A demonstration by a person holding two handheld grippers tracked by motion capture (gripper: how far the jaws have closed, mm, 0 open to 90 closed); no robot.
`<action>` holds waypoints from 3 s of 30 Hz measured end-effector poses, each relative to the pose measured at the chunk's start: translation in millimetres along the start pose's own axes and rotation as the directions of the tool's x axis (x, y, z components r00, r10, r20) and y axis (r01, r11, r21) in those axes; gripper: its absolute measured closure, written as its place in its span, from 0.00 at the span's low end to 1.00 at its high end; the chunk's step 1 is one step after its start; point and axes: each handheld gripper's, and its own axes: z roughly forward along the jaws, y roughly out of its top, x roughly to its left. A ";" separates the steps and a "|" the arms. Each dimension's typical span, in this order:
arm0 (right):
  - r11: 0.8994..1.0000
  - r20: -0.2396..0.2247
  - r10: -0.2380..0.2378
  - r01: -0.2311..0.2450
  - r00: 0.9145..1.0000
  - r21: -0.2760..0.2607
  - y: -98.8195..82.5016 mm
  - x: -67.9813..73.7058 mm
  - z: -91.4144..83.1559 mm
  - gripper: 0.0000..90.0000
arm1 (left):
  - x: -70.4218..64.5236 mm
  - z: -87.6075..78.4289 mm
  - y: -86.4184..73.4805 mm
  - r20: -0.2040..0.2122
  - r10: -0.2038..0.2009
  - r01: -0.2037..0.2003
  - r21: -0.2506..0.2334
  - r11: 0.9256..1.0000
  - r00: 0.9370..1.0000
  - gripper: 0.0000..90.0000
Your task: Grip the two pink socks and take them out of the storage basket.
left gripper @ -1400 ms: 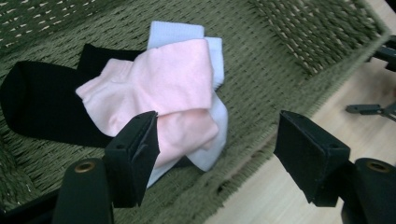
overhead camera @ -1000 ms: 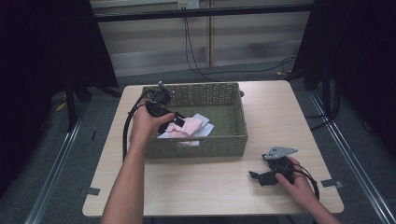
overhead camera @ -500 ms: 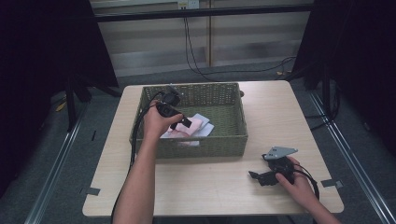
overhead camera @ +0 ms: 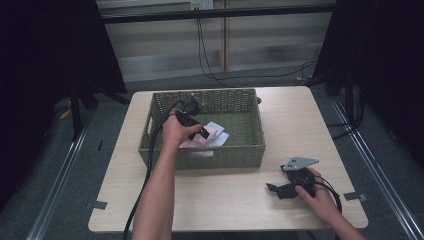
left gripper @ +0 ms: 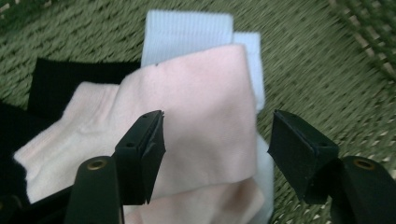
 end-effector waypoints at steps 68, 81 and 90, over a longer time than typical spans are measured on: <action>1.000 0.000 0.005 -0.005 1.000 0.003 0.1 0.2 -0.2 0.14 | -7.4 -89.2 16.8 0.049 -0.033 0.030 0.061 0.998 0.998 0.98; 1.000 0.000 0.004 -0.004 1.000 0.003 0.1 0.2 -0.3 0.14 | -15.8 -125.7 19.4 0.065 -0.008 0.007 0.012 1.000 0.998 0.98; 1.000 0.000 0.004 -0.004 1.000 0.005 0.2 0.2 -0.4 0.14 | -23.7 -148.8 23.9 0.074 -0.003 0.003 0.000 1.000 0.997 0.98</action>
